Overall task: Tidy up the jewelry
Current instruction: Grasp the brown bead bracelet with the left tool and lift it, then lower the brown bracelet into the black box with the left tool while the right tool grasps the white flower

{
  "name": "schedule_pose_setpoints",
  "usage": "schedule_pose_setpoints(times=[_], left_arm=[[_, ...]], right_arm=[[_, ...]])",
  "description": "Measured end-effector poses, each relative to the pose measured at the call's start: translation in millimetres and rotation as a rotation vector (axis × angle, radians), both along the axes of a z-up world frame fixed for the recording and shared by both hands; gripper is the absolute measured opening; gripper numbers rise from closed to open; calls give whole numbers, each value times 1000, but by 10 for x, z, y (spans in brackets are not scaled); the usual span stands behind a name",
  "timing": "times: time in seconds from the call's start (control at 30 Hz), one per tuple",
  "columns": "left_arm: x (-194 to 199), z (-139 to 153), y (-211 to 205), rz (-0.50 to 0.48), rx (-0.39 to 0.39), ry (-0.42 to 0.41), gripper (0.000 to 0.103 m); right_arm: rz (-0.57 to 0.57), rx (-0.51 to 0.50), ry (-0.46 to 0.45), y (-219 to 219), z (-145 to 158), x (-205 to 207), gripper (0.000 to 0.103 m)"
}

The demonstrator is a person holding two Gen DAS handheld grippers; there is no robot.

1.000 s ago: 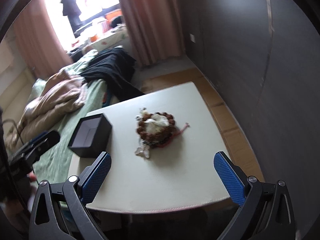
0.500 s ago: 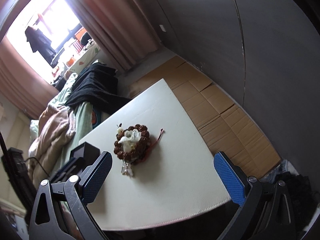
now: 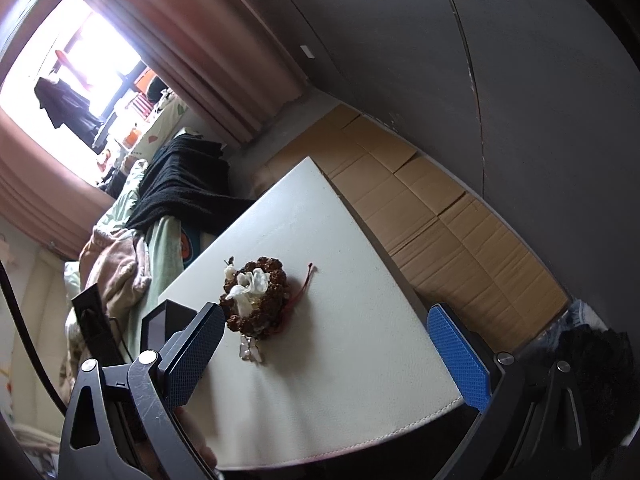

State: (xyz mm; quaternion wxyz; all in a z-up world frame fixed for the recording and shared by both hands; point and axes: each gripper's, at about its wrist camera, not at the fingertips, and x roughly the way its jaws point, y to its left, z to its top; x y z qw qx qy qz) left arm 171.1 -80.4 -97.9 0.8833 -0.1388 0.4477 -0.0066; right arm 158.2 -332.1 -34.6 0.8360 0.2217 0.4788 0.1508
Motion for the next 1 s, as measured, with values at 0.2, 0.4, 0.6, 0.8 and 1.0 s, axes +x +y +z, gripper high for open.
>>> schedule_pose_setpoints(times=[0.2,0.4,0.6,0.8,1.0], left_arm=[[-113,122,39,-12,-37,-44,21],[-291,423,138,-43,-91,-129,20],[-437,685,229,-63,-135,-200,20],[-630,885,429,-49,-172,-260,20],[-804,1059,727,-2,-192,-310,20]], right_arm=[[15,-11,1,69,-3,-2,103],[22,-11,17,133,-50,17,103],[36,-19,24,271,-69,36,103],[66,-33,46,492,-141,60,103],[129,-26,54,789,-207,52,100]])
